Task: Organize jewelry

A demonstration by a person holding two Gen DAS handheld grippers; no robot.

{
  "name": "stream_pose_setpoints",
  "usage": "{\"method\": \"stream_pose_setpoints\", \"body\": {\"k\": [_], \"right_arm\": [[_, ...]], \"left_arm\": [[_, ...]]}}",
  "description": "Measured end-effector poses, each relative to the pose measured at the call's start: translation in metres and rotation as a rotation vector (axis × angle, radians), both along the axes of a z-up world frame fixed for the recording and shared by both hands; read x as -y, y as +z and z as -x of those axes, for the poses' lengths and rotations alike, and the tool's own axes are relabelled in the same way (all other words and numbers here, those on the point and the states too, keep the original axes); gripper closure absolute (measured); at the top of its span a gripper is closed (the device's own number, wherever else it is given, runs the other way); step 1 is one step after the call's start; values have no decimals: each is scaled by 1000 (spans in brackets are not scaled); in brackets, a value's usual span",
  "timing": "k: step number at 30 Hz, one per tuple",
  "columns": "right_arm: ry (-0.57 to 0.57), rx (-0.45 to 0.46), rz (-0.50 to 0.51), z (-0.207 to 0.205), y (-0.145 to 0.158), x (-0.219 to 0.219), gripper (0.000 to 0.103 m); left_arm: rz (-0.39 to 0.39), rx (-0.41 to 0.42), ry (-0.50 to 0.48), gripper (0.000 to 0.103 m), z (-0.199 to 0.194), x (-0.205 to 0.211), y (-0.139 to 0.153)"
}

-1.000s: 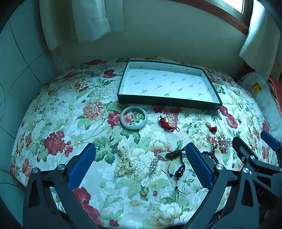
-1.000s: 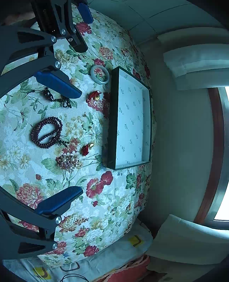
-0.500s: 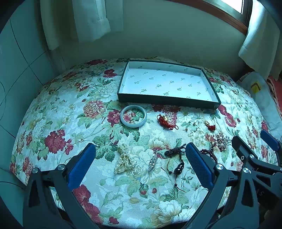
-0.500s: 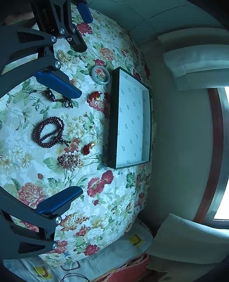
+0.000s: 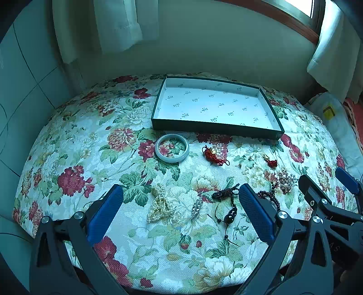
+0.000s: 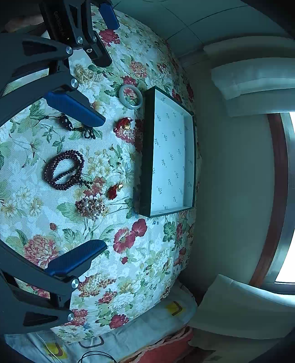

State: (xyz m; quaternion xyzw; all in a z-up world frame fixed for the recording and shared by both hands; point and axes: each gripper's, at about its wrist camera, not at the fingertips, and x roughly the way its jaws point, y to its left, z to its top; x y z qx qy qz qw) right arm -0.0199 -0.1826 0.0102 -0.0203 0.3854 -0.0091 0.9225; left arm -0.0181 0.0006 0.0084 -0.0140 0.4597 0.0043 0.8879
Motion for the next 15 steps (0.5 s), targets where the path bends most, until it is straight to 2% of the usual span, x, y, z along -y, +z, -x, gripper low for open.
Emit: {"method": "stream_pose_setpoints", "body": {"k": [15], "right_arm": [[-1, -3, 1, 1, -3, 1, 4]], "left_arm": [[0, -3, 0, 2, 1, 0, -1]]}}
